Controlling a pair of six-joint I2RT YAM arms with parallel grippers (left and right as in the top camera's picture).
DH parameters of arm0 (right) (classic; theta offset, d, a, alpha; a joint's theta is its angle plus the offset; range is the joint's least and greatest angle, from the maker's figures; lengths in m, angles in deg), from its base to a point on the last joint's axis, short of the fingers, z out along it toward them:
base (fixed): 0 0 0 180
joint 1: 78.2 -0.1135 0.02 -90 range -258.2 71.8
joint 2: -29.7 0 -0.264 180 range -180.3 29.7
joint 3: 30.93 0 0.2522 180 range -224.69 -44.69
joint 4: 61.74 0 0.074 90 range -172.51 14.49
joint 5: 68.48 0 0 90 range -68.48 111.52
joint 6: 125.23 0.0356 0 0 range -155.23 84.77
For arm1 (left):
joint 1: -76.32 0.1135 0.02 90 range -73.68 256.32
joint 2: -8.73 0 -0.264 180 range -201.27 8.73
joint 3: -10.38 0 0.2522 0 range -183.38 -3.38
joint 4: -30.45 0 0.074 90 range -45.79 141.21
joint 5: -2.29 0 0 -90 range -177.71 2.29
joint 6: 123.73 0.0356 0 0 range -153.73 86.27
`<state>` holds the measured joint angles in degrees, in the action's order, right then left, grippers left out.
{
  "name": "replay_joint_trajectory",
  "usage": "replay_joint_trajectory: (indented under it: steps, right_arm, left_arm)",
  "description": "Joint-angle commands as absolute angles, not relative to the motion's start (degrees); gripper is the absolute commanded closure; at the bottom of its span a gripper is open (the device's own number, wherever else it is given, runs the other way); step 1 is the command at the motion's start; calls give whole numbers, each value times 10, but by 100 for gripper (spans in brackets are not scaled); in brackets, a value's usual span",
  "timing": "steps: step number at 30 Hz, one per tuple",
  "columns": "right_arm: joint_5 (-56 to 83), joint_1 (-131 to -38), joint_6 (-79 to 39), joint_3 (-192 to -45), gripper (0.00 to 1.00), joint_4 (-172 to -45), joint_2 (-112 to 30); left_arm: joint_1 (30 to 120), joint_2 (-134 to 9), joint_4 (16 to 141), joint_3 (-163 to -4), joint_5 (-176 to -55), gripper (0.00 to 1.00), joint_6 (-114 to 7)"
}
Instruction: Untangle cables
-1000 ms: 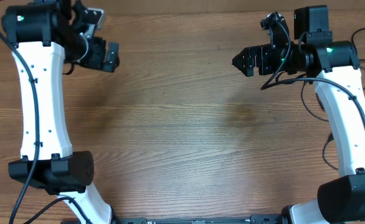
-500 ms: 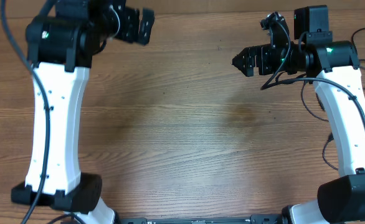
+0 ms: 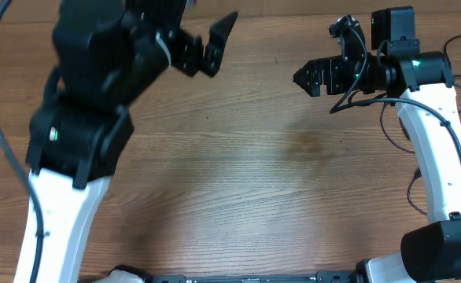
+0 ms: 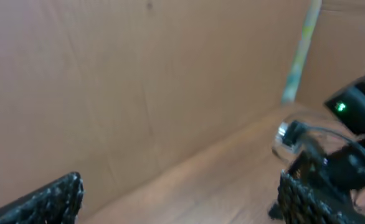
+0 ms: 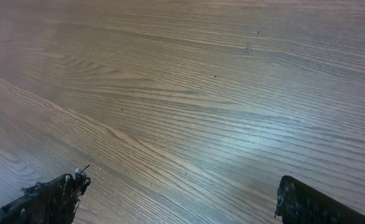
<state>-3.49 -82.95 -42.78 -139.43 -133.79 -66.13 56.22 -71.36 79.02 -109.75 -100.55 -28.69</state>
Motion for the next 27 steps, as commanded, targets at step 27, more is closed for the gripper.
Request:
replay_joint_trajectory:
  steps: [27]
  right_arm:
    - [-30, -830, -432, -1396, 0, -1337, -641]
  left_arm:
    - [700, -124, 151, -180, -959, 0, -464]
